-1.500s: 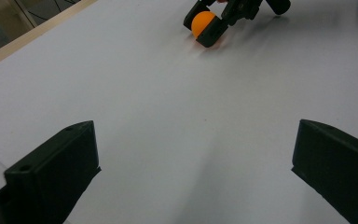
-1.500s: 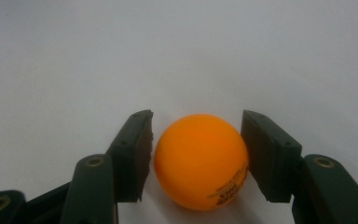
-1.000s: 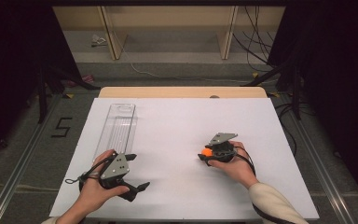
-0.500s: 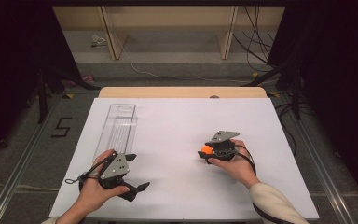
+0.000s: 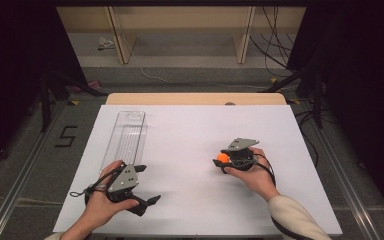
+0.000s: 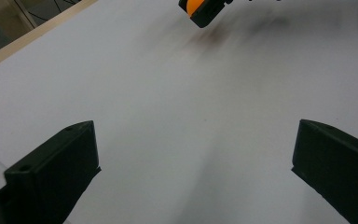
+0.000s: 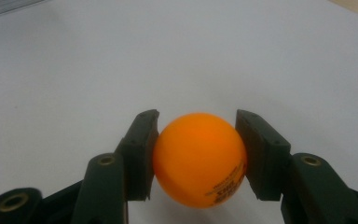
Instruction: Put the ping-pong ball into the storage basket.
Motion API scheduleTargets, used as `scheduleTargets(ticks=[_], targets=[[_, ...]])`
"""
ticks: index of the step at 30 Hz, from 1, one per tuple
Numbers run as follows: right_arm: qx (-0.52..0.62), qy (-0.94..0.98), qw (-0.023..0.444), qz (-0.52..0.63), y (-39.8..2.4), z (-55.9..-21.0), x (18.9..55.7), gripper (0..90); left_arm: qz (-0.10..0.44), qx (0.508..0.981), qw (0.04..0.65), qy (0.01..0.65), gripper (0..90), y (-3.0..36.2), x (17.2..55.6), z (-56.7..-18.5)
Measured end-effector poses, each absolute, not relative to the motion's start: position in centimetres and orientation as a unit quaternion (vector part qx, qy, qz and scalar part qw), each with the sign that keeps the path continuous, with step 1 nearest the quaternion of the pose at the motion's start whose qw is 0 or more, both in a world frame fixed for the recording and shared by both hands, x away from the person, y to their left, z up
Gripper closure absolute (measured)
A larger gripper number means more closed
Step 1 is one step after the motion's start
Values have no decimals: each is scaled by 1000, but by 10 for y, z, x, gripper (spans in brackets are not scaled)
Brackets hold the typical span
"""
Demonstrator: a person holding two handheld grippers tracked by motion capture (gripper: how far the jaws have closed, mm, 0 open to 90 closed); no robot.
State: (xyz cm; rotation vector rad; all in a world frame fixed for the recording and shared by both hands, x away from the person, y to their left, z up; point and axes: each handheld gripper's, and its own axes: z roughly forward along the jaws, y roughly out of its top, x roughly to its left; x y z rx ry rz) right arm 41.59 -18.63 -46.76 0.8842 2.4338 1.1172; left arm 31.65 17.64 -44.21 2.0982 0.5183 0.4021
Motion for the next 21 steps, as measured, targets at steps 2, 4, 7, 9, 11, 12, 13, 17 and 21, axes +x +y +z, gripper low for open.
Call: scheduleTargets(ticks=[2,4,7,9,11,12,13,17,21], targets=[[309,851,162,391,-186,-466,416,512,163,850,454,210,0,176,317,-442],[308,851,163,393,-186,-465,415,512,163,850,454,210,0,176,317,-442],[308,850,167,393,-185,-463,415,512,163,850,454,210,0,176,317,-442],[309,850,168,393,-185,-461,415,513,163,850,454,211,0,176,316,-442],[309,849,170,393,-185,-460,415,513,163,850,454,210,0,176,316,-442],[308,848,171,395,-185,-459,415,513,163,850,454,211,0,176,316,-442],[308,848,172,396,-184,-458,415,513,163,850,454,211,0,176,316,-442],[303,847,174,401,-183,-455,415,513,163,850,455,211,0,176,317,-442],[300,847,173,403,-180,-451,415,513,163,850,454,211,0,176,317,-443]])
